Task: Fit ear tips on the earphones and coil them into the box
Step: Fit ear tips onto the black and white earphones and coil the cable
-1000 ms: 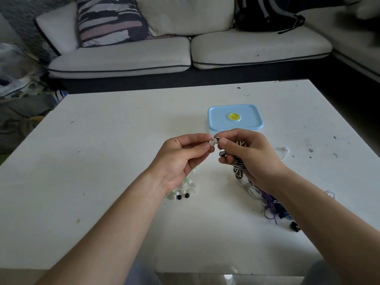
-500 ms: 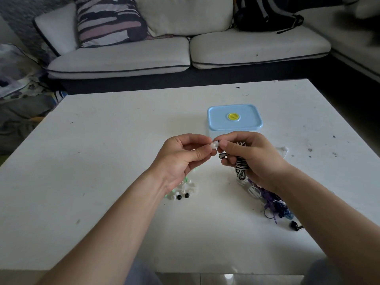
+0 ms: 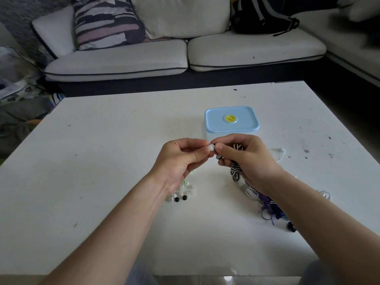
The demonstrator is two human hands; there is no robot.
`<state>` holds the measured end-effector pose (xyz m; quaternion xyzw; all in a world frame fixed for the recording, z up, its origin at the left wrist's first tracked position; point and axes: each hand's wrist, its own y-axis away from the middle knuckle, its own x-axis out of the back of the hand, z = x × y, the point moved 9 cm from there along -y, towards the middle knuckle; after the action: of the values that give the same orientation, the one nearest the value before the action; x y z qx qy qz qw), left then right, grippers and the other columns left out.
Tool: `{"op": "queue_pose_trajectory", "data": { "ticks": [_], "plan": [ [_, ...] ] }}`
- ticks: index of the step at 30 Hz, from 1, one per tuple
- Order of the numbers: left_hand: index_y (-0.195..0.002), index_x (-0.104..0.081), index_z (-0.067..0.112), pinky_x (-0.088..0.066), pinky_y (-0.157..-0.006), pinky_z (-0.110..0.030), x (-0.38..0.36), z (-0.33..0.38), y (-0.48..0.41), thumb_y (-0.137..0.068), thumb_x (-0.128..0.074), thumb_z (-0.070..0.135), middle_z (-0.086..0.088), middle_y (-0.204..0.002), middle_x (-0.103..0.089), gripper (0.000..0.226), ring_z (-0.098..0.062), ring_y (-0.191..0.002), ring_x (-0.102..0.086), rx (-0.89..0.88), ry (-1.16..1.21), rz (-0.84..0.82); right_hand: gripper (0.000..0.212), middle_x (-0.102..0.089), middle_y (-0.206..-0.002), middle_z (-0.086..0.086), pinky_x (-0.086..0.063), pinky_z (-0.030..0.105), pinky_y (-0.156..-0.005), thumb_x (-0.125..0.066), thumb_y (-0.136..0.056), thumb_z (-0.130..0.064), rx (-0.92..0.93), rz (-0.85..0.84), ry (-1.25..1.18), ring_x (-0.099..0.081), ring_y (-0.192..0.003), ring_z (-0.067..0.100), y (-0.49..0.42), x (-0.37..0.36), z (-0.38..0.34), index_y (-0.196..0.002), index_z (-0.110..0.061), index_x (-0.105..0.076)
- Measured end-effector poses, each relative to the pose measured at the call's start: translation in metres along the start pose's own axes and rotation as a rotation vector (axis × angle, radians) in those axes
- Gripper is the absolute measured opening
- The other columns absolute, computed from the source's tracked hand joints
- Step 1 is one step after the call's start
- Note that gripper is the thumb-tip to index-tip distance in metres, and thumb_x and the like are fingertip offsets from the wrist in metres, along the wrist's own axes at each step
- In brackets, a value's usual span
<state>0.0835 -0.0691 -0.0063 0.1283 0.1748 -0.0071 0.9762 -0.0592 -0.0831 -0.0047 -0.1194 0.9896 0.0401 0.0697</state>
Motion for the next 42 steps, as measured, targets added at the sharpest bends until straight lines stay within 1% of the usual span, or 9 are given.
{"op": "queue_pose_trajectory", "data": {
  "ticks": [7, 13, 19, 24, 29, 31, 35, 38, 42],
  "plan": [
    [-0.086, -0.07, 0.004, -0.057, -0.069, -0.018, 0.0, -0.005, -0.002, -0.069, -0.072, 0.0, -0.009, -0.079, -0.075, 0.017, -0.016, -0.074, -0.073, 0.051, 0.017, -0.021, 0.006, -0.068, -0.085, 0.018, -0.057, 0.028, -0.072, -0.07, -0.089, -0.005, 0.027, 0.003, 0.049, -0.063, -0.077, 0.022, 0.0, 0.001, -0.003, -0.09, -0.007, -0.076],
    [-0.081, -0.07, 0.005, -0.057, -0.067, -0.018, -0.002, -0.005, -0.001, -0.073, -0.068, -0.004, -0.01, -0.078, -0.075, 0.013, -0.016, -0.072, -0.073, 0.066, 0.06, -0.046, 0.012, -0.067, -0.08, 0.016, -0.054, 0.027, -0.066, -0.072, -0.075, -0.015, -0.021, -0.078, -0.09, -0.053, -0.059, 0.016, 0.001, -0.004, -0.003, -0.084, -0.009, -0.078],
    [-0.078, -0.072, 0.007, -0.057, -0.067, -0.018, -0.001, -0.004, -0.001, -0.063, -0.072, 0.002, -0.01, -0.076, -0.074, 0.016, -0.016, -0.071, -0.073, 0.044, 0.025, -0.038, 0.007, -0.068, -0.091, 0.03, -0.054, 0.026, -0.068, -0.073, -0.086, -0.007, 0.054, -0.033, 0.059, -0.063, -0.075, 0.023, 0.0, 0.001, -0.007, -0.09, -0.008, -0.078],
    [-0.083, -0.069, 0.006, -0.057, -0.067, -0.018, -0.002, -0.004, -0.002, -0.064, -0.072, 0.003, -0.008, -0.077, -0.074, 0.02, -0.014, -0.071, -0.073, 0.044, 0.031, -0.054, 0.008, -0.068, -0.083, 0.02, -0.055, 0.026, -0.068, -0.073, -0.08, -0.012, 0.014, -0.056, -0.022, -0.059, -0.07, 0.02, 0.0, -0.002, -0.004, -0.086, -0.01, -0.078],
    [-0.085, -0.068, 0.006, -0.057, -0.067, -0.017, -0.005, -0.002, -0.001, -0.067, -0.07, 0.003, -0.007, -0.078, -0.075, 0.018, -0.014, -0.072, -0.073, 0.031, 0.047, -0.073, 0.011, -0.068, -0.076, 0.012, -0.054, 0.026, -0.066, -0.07, -0.076, -0.013, -0.027, -0.095, -0.127, -0.051, -0.055, 0.013, 0.001, -0.006, -0.003, -0.083, -0.009, -0.078],
    [-0.085, -0.068, 0.006, -0.057, -0.067, -0.017, -0.005, -0.002, -0.001, -0.071, -0.068, 0.001, -0.007, -0.079, -0.076, 0.015, -0.014, -0.073, -0.074, 0.024, 0.057, -0.076, 0.01, -0.069, -0.077, 0.013, -0.054, 0.026, -0.066, -0.07, -0.076, -0.013, -0.024, -0.095, -0.131, -0.052, -0.056, 0.014, 0.001, -0.006, -0.004, -0.082, -0.01, -0.078],
    [-0.085, -0.068, 0.006, -0.057, -0.068, -0.017, -0.004, -0.004, -0.002, -0.082, -0.065, -0.006, -0.006, -0.078, -0.076, 0.013, -0.014, -0.074, -0.074, 0.015, 0.044, -0.041, 0.007, -0.071, -0.081, 0.014, -0.054, 0.027, -0.068, -0.071, -0.082, -0.01, 0.045, -0.06, -0.036, -0.06, -0.075, 0.024, 0.001, -0.003, -0.009, -0.085, -0.01, -0.077],
    [-0.086, -0.069, 0.006, -0.057, -0.068, -0.018, -0.003, -0.005, -0.003, -0.084, -0.064, -0.007, -0.007, -0.077, -0.075, 0.014, -0.015, -0.074, -0.074, 0.011, 0.034, -0.018, 0.008, -0.072, -0.078, 0.012, -0.054, 0.026, -0.066, -0.07, -0.087, -0.003, 0.087, -0.02, 0.035, -0.061, -0.069, 0.021, 0.001, 0.0, -0.011, -0.086, -0.01, -0.076],
    [-0.086, -0.069, 0.006, -0.057, -0.068, -0.017, -0.003, -0.004, -0.003, -0.082, -0.065, -0.006, -0.007, -0.079, -0.076, 0.013, -0.014, -0.074, -0.074, 0.017, 0.046, -0.042, 0.008, -0.072, -0.079, 0.012, -0.054, 0.026, -0.066, -0.071, -0.08, -0.011, 0.021, -0.059, -0.058, -0.059, -0.062, 0.015, 0.001, -0.003, -0.006, -0.085, -0.009, -0.077]
  ]
}}
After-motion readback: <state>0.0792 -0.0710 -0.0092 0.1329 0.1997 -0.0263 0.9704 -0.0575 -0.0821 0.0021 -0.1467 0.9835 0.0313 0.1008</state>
